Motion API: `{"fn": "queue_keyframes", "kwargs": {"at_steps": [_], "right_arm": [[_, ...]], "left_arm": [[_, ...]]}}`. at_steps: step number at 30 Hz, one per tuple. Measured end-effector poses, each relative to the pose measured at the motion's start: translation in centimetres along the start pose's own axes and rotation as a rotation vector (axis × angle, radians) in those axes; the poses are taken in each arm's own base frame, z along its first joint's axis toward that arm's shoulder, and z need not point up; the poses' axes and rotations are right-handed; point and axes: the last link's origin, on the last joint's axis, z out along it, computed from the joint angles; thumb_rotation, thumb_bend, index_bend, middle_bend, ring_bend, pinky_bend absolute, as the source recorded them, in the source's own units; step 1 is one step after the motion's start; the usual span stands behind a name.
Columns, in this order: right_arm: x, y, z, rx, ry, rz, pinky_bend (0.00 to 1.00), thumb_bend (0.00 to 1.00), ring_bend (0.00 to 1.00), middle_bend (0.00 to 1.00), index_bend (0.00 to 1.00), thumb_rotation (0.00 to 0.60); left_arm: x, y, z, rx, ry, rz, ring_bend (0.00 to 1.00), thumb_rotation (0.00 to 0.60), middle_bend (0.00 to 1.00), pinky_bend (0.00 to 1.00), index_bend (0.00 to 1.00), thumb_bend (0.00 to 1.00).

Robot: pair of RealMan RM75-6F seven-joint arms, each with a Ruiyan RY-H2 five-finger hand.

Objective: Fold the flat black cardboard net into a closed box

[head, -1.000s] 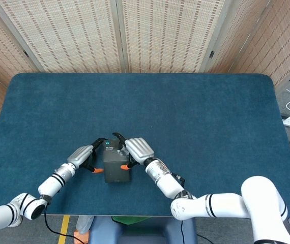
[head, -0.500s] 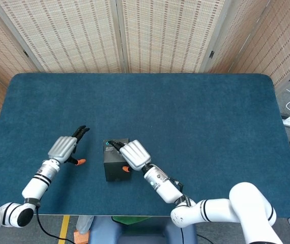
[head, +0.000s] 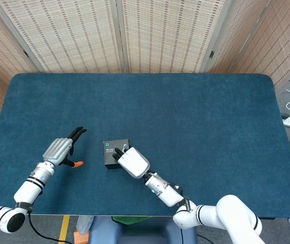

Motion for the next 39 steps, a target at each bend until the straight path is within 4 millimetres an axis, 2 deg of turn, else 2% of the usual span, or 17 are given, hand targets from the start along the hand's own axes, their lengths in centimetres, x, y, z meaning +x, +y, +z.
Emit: {"fn": "queue_keyframes", "kwargs": {"at_steps": [4, 11, 13, 15, 16, 18, 20, 23, 26, 30, 35, 39], "right_arm": [[-0.3, -0.1, 0.0, 0.009, 0.018, -0.028, 1.0, 0.29, 0.7, 0.63, 0.56, 0.6], [-0.7, 0.1, 0.2, 0.004, 0.032, -0.052, 1.0, 0.3, 0.71, 0.64, 0.57, 0.6], [-0.7, 0.1, 0.1, 0.002, 0.039, -0.049, 1.0, 0.3, 0.71, 0.63, 0.57, 0.6], [-0.4, 0.2, 0.1, 0.001, 0.058, -0.046, 1.0, 0.3, 0.69, 0.59, 0.51, 0.6], [-0.3, 0.3, 0.0, 0.0, 0.068, -0.044, 1.0, 0.3, 0.68, 0.54, 0.43, 0.6], [0.1, 0.6, -0.3, -0.008, 0.097, -0.029, 0.97, 0.3, 0.62, 0.41, 0.18, 0.6], [0.6, 1.0, -0.7, -0.019, 0.123, -0.005, 0.9, 0.25, 0.55, 0.28, 0.03, 0.6], [1.4, 1.7, -1.5, -0.03, 0.154, 0.048, 0.85, 0.18, 0.47, 0.13, 0.0, 0.6], [2.6, 3.0, -2.5, -0.044, 0.191, 0.079, 0.81, 0.19, 0.43, 0.09, 0.0, 0.6], [4.3, 5.4, -4.7, -0.086, 0.213, 0.09, 0.59, 0.21, 0.22, 0.18, 0.0, 0.6], [6.4, 8.9, -8.8, -0.187, 0.179, 0.092, 0.41, 0.24, 0.13, 0.2, 0.0, 0.6], [8.7, 12.4, -14.3, -0.303, 0.096, 0.115, 0.3, 0.25, 0.09, 0.18, 0.0, 0.6]], "left_arm": [[0.0, -0.1, -0.1, -0.008, -0.004, -0.011, 0.63, 0.6, 0.0, 0.93, 0.0, 0.21], [-0.1, -0.3, -0.2, -0.01, -0.007, -0.007, 0.63, 0.6, 0.0, 0.93, 0.0, 0.21], [-0.1, -0.4, -0.2, -0.007, -0.005, -0.004, 0.63, 0.6, 0.0, 0.93, 0.0, 0.21], [-0.1, -0.5, -0.2, -0.003, -0.002, -0.002, 0.62, 0.6, 0.0, 0.91, 0.0, 0.21], [-0.1, -0.5, -0.2, -0.001, 0.0, -0.005, 0.59, 0.6, 0.0, 0.87, 0.0, 0.21], [-0.1, -0.6, -0.2, 0.006, 0.013, -0.011, 0.48, 0.6, 0.0, 0.74, 0.0, 0.21], [-0.1, -0.8, -0.2, 0.014, 0.029, -0.007, 0.36, 0.6, 0.0, 0.6, 0.0, 0.21], [-0.1, -1.1, -0.4, 0.029, 0.059, 0.015, 0.21, 0.6, 0.0, 0.44, 0.0, 0.21], [0.0, -1.4, -0.6, 0.047, 0.091, 0.043, 0.12, 0.6, 0.0, 0.33, 0.0, 0.21], [0.6, -1.9, -1.5, 0.084, 0.156, 0.091, 0.11, 0.6, 0.0, 0.3, 0.0, 0.2], [1.4, -3.2, -3.3, 0.147, 0.245, 0.145, 0.07, 0.6, 0.0, 0.24, 0.0, 0.21], [1.6, -4.5, -5.8, 0.205, 0.337, 0.171, 0.07, 0.6, 0.0, 0.23, 0.0, 0.21]]}}
